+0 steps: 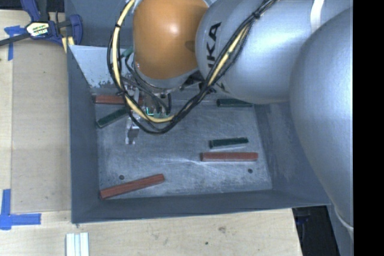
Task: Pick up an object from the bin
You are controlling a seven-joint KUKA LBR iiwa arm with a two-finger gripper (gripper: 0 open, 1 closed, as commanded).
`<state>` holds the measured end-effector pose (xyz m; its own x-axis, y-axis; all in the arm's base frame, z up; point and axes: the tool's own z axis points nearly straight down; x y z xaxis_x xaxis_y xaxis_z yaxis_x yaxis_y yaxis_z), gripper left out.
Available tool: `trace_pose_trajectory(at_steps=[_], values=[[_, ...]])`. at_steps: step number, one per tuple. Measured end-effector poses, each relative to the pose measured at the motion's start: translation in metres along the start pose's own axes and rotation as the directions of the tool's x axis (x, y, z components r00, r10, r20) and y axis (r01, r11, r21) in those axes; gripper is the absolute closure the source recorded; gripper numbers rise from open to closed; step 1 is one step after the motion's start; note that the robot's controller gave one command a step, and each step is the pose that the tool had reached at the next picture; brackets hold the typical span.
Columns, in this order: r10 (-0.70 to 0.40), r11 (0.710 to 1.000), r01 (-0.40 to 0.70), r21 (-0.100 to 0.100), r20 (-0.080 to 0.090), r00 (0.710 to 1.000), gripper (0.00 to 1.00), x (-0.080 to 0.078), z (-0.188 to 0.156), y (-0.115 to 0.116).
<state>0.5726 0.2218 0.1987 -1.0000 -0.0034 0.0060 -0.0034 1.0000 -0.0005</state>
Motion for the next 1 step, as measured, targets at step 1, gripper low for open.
trace_pose_trajectory(at_steps=[1], values=[[0.003,1.0,-0.003,-0.002,0.009,1.0,0.0,-0.0021,-0.0052,-0.0012]])
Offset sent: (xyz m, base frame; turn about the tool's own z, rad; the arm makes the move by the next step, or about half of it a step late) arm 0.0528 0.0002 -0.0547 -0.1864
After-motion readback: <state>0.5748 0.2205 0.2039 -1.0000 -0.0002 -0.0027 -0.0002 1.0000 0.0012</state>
